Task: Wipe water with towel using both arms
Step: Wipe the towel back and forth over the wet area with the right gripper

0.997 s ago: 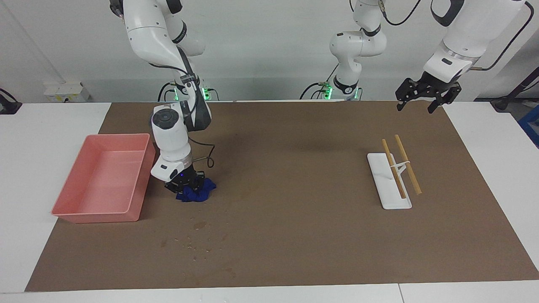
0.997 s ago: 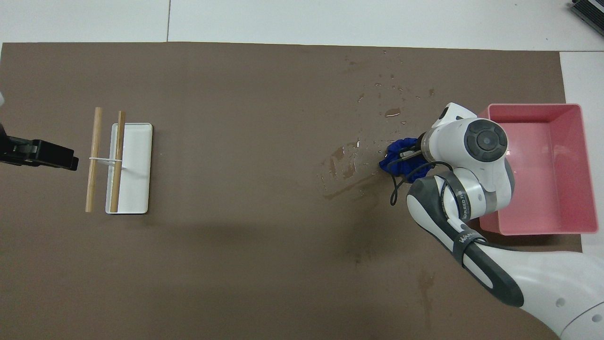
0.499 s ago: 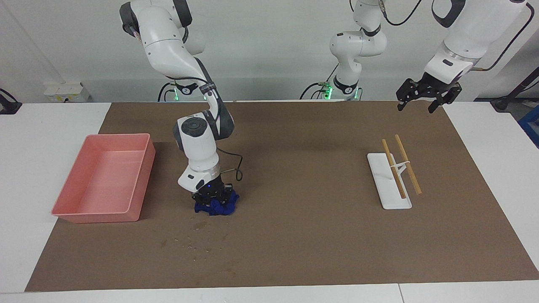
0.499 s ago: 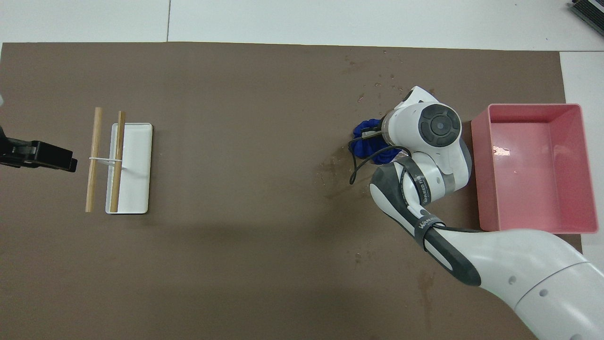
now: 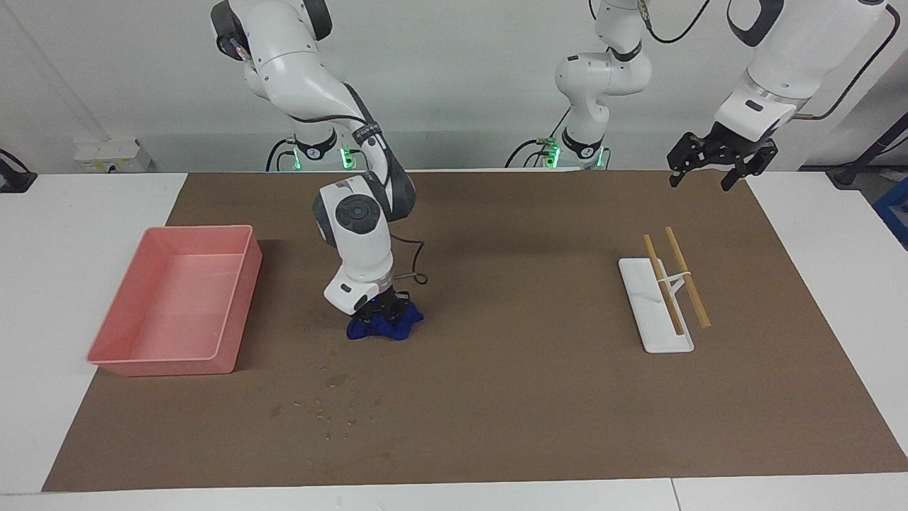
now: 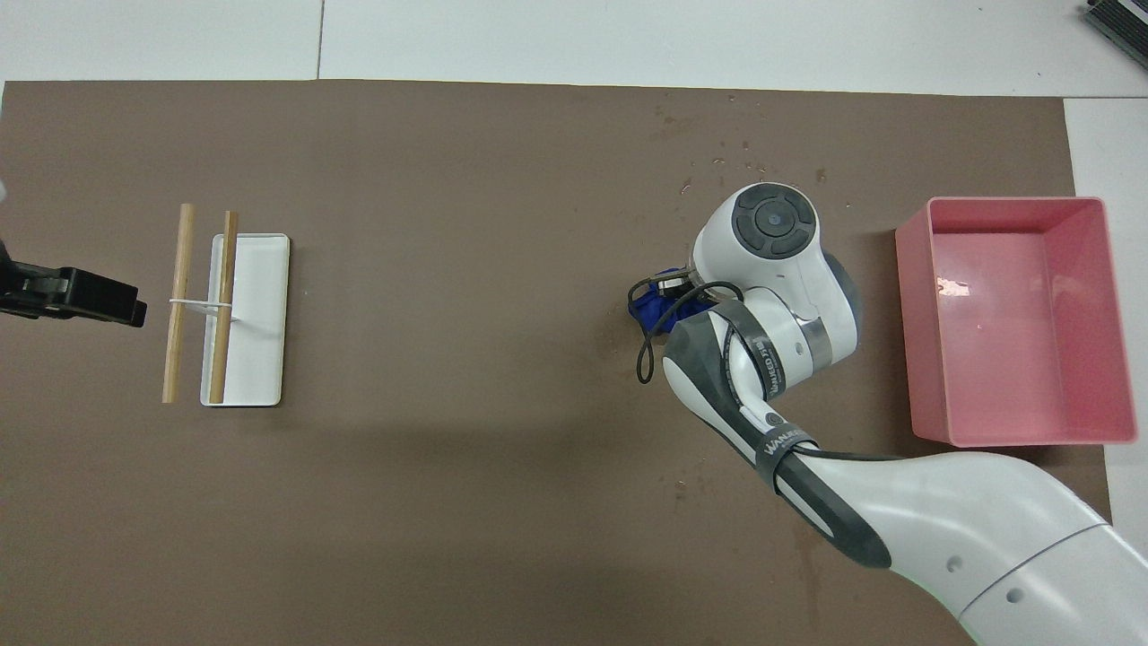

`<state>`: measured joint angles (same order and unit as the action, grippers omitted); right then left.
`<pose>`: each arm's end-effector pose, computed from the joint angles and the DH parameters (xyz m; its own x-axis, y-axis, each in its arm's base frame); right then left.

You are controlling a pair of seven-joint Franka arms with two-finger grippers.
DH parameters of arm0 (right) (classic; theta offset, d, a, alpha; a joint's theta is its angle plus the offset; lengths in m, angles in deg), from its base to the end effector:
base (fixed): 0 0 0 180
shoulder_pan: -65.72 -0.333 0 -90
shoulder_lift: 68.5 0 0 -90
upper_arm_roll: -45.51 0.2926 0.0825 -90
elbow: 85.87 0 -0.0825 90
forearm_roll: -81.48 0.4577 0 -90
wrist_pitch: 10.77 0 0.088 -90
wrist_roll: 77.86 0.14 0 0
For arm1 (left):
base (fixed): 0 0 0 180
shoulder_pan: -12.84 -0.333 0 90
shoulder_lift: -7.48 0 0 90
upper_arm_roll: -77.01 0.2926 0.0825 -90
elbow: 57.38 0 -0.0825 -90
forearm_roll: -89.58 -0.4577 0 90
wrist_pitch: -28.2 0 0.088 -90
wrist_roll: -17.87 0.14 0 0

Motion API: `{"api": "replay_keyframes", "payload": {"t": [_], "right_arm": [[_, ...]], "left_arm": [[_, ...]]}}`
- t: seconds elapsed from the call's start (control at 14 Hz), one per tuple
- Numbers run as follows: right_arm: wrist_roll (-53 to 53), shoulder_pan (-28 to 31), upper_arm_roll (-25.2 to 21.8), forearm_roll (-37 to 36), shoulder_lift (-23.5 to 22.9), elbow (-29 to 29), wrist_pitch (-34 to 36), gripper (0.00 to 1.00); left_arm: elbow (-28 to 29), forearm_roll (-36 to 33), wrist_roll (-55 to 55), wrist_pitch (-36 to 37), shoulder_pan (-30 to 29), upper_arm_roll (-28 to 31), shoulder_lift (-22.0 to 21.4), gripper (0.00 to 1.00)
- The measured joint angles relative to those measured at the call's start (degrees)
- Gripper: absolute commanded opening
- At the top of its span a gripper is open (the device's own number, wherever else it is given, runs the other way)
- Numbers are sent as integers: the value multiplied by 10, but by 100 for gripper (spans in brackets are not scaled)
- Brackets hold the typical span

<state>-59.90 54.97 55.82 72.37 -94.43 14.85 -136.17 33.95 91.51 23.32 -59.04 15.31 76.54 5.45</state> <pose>0.6624 0.2407 0.2159 0.9916 0.1296 0.0020 0.1293 -0.9902 0.0519 0.6106 -0.0363 0.5734 0.9885 -0.1474 -0.0326 -0.1462 -0.9886 0.0366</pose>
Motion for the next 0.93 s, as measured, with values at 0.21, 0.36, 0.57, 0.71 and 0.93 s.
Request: {"api": "replay_keyframes", "payload": {"t": [0.21, 0.36, 0.57, 0.71, 0.93], "right_arm": [[-57, 29, -2, 1, 15, 6, 29, 0], [-92, 49, -2, 1, 15, 13, 23, 0], [-151, 67, -2, 1, 15, 24, -7, 0], [-174, 76, -2, -14, 15, 29, -41, 0], [-176, 76, -2, -46, 7, 34, -102, 0]], "left_arm": [[0, 0, 0, 0, 0, 0, 0, 100], [0, 0, 0, 0, 0, 0, 0, 100], [0, 0, 0, 0, 0, 0, 0, 100], [0, 0, 0, 0, 0, 0, 0, 100], [0, 0, 0, 0, 0, 0, 0, 100]]}}
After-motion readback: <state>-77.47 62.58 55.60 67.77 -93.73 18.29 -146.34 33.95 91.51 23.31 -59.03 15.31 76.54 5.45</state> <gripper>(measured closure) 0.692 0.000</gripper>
